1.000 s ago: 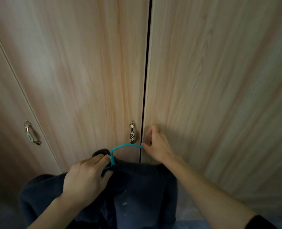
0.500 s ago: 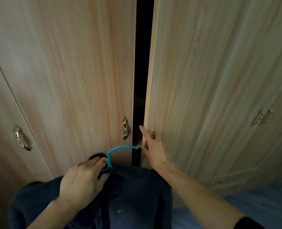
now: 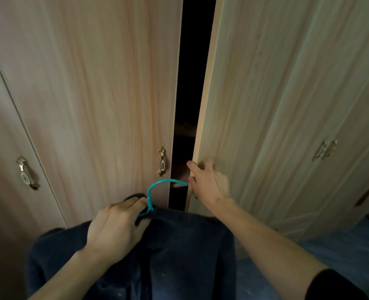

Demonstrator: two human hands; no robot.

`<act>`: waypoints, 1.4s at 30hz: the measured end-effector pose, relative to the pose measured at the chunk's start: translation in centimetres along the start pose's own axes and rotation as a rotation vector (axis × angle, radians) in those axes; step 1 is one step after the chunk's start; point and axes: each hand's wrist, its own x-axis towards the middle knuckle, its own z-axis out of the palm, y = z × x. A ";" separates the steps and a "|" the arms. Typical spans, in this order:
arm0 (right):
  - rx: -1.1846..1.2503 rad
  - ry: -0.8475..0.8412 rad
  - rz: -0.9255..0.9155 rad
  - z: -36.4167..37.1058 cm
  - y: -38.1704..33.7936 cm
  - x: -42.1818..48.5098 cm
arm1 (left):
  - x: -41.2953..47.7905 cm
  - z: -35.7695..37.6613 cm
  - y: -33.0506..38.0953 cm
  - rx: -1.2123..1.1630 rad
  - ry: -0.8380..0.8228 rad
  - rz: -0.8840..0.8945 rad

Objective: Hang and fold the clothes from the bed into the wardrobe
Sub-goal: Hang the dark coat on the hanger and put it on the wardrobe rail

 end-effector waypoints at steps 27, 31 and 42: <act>-0.146 0.380 -0.004 -3.2 6.1 -9.3 | 0.9 -0.2 5.0 -0.118 0.079 0.178; -0.062 0.364 0.021 -4.2 7.7 -11.4 | 1.0 0.1 6.5 -0.136 0.078 0.185; -0.201 0.278 0.082 -7.0 13.3 -16.0 | 2.2 1.3 13.5 -0.208 -0.061 0.225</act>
